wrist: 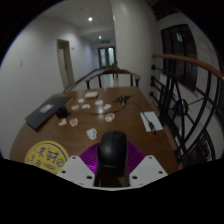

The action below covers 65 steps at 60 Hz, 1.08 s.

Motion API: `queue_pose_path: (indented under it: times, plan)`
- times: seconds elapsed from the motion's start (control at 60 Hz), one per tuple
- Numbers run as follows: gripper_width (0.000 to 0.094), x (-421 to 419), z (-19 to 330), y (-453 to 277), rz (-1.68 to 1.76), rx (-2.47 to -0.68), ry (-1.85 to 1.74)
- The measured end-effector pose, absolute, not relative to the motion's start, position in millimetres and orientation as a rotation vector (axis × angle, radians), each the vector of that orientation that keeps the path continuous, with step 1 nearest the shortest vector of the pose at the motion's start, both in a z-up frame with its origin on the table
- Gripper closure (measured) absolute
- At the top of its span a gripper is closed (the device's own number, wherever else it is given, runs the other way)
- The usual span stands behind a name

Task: Arrange mouse

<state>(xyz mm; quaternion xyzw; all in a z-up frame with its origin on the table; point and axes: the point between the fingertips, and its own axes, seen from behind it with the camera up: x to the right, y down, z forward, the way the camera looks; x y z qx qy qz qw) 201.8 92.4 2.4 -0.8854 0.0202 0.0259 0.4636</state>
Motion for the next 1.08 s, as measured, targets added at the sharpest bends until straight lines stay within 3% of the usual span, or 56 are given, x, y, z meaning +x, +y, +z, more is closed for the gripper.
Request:
queue_pose_path:
  times: [0.233, 0.317, 0.4, 0.583, 0.7, 0.85, 0.967, 1.083]
  plan:
    - [0.0599, 115.3, 174.3, 34.0, 0.1, -1.888, -0.072]
    - [0.0597, 66.9, 198.1, 20.8, 0.145, -1.847, -0.105]
    - [0.0595, 23.0, 167.6, 9.7, 0.193, -1.916, -0.11]
    - [0.0595, -13.1, 25.9, 3.9, 0.117, -2.158, -0.166]
    - [0.0571, -8.5, -11.8, 1.5, 0.091, -2.225, -0.15]
    - [0.0372, -6.9, -14.4, -1.6, 0.109, -2.253, -0.22]
    - [0.0061, -1.7, -3.1, -22.6, 0.161, -2.282, -0.328]
    - [0.0081, 20.7, 25.5, -59.2, 0.212, -2.261, -0.413]
